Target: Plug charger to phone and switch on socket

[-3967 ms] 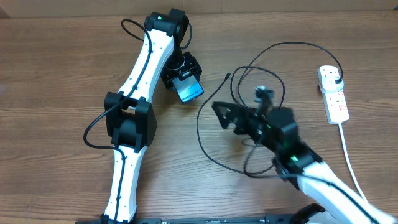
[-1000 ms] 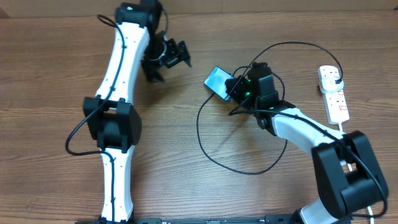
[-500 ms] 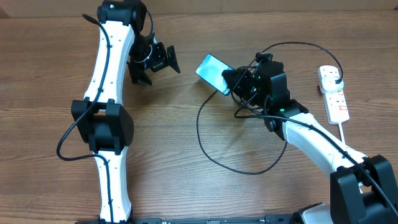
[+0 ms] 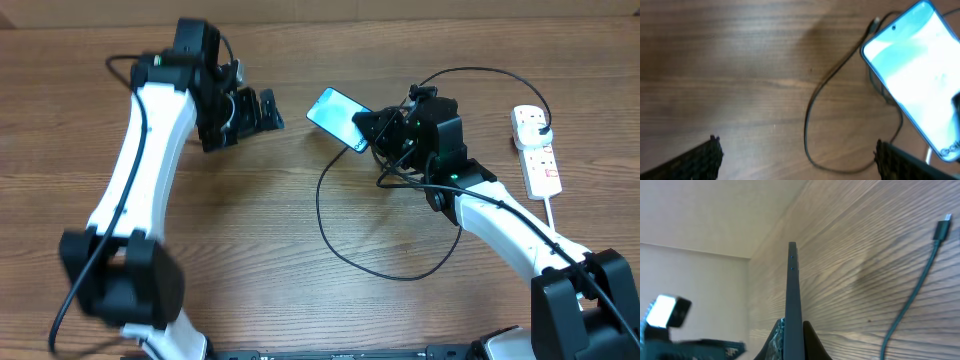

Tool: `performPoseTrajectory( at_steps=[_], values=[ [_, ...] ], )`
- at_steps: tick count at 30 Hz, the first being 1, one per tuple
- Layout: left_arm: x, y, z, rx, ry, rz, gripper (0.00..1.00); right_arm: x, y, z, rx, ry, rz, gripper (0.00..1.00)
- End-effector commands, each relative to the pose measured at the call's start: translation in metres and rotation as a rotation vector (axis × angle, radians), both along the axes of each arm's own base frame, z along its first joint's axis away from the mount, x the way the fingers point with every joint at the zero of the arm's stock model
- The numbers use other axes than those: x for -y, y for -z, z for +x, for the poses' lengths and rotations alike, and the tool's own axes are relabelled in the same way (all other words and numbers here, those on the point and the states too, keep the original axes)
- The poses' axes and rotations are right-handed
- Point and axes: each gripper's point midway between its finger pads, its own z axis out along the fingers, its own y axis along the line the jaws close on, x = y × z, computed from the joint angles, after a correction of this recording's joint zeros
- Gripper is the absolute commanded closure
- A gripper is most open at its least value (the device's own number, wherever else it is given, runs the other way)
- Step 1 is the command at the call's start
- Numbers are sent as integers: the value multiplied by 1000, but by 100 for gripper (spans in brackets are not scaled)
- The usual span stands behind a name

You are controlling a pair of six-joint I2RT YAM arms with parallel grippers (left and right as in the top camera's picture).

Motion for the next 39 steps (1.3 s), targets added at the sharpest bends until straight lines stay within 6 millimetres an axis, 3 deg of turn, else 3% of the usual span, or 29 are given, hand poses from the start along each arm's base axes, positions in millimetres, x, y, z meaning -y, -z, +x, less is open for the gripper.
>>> performPoseTrajectory(
  at_steps=[1,4,11,23,26,30,35,39],
  values=[
    [11,4,-28,77,106,-60,0,-6,-35,1,59,-22,76,96],
    [29,5,-28,185,128,-223,0,-8,-39,1,57,-27,99,96],
    [64,-3,1,305,10,-630,0,-11,-41,1,17,-5,153,96],
    [81,1,27,234,-208,-803,0,-8,-59,16,39,80,268,96],
    [88,-10,34,260,-209,-858,1,-11,-57,18,37,91,279,96],
    [95,-23,44,261,-271,-934,0,-19,-51,21,33,82,298,96],
    [91,-21,52,234,-377,-948,0,-38,-51,21,55,62,332,96],
    [88,-24,57,198,-451,-983,0,-46,-40,21,14,88,348,96]
  ],
)
